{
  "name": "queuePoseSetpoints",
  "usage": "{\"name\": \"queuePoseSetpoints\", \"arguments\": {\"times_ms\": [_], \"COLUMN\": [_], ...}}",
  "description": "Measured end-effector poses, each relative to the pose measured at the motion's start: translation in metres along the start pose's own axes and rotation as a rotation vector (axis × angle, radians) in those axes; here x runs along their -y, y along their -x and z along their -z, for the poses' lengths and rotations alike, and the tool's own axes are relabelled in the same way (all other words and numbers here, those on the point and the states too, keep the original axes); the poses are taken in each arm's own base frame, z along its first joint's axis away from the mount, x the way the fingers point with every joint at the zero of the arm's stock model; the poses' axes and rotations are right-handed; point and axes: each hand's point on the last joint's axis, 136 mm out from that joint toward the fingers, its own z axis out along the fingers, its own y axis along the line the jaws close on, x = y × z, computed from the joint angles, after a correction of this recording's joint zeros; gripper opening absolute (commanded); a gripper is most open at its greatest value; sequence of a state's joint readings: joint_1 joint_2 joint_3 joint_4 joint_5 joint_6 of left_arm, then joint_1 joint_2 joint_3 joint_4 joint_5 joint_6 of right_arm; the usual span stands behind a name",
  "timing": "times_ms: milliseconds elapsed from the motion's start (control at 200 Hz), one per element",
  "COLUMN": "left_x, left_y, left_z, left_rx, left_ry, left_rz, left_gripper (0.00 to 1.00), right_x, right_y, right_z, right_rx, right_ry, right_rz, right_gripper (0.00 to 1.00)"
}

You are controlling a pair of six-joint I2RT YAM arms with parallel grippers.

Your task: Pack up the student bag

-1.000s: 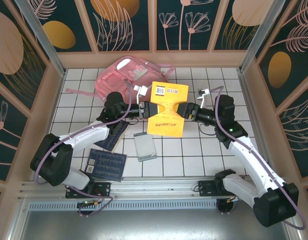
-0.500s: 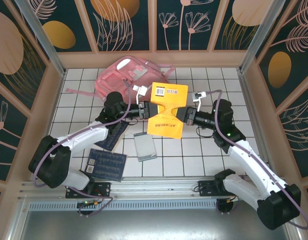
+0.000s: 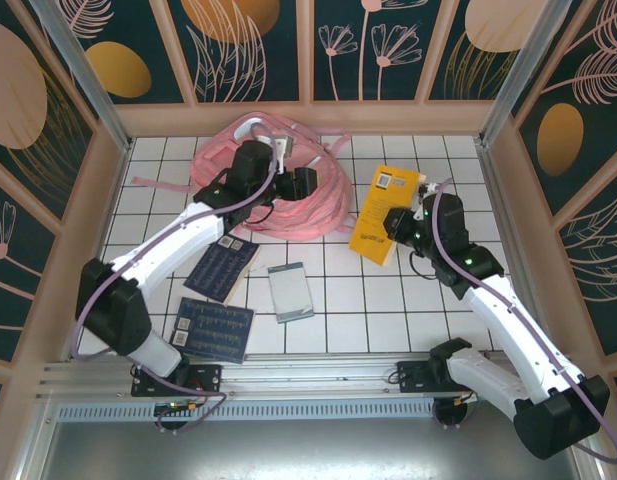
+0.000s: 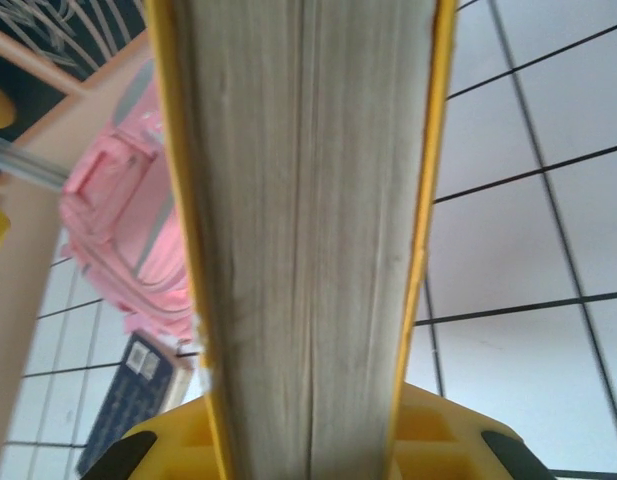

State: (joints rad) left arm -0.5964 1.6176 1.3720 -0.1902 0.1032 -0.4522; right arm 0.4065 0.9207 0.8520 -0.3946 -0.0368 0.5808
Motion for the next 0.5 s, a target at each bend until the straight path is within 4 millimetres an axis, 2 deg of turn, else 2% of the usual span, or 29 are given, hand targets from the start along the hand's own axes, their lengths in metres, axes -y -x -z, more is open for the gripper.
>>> {"name": "queuePoseSetpoints", "arguments": {"times_ms": [240,365,500], "left_x": [-0.057,-0.077,-0.093], "left_y": [-0.017,-0.029,-0.032], "left_z": [-0.067,-0.085,-0.092], "left_rx": [-0.131,-0.191,-0.212], "left_ry": [0.277,0.314,0.314], "left_rz": [-0.147,-0.169,-0.153], "left_gripper": [0.75,0.76,0.75], "right_x": [0.005,0.006,0.007], "right_y": [-0.004,-0.005,-0.006], "right_z": [-0.001,-0.002,-0.002], "right_rx": [-0.006,-0.008,-0.013], "right_ry": [-0.017,-0.019,-0.018], "right_rz": [0.021,0.028,0.037], "right_gripper": [0.00,0.00,0.00]}}
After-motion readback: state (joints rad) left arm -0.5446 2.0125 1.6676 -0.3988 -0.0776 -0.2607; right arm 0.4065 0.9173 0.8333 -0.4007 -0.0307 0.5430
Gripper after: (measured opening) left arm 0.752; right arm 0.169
